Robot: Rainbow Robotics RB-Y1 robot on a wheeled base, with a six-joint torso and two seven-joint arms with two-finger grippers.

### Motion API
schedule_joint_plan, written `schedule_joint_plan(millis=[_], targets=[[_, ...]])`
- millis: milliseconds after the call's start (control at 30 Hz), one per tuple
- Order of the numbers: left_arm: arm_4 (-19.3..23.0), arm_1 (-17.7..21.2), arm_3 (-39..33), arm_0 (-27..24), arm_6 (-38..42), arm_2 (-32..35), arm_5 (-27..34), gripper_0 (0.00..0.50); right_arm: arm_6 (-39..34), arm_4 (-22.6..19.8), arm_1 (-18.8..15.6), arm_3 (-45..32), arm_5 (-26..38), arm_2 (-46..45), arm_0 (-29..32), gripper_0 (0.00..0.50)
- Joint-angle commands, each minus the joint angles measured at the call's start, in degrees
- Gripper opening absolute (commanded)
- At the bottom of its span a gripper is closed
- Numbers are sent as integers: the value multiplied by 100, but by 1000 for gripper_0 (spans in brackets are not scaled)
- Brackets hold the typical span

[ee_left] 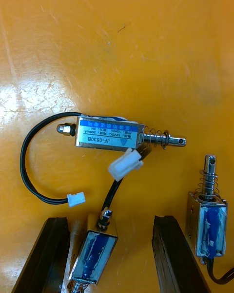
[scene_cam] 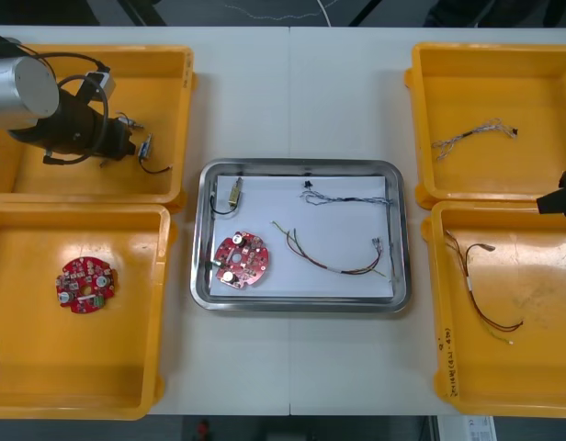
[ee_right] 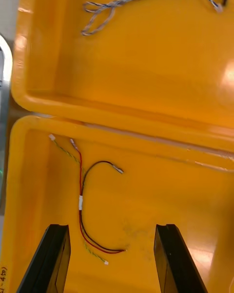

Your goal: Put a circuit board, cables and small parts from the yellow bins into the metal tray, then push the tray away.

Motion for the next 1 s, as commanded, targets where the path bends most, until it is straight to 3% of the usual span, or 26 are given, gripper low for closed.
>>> schedule_joint_plan(millis=[33, 133, 200, 233, 733, 1000], targets=[[41, 137, -15, 159, -758, -53, 62, 500, -180, 92, -280, -175, 15, -358, 394, 500], [41, 154, -15, 185, -785, -53, 54, 500, -180, 118, -280, -184, 15, -420, 543, 500], [41, 163, -24, 202, -820, -53, 36, 326, -180, 118, -280, -192, 15, -437, 605, 500], [32, 163, -24, 211, -846, -53, 27, 2, -180, 109, -280, -236, 15, -472, 657, 500], [41, 312, -50, 229, -925, -53, 45, 0, -347, 373, -8, -606, 15, -472, 1018, 500], [23, 567, -621, 229, -609, 114, 880, 0, -391, 373, 1, -614, 15, -455, 1027, 500]])
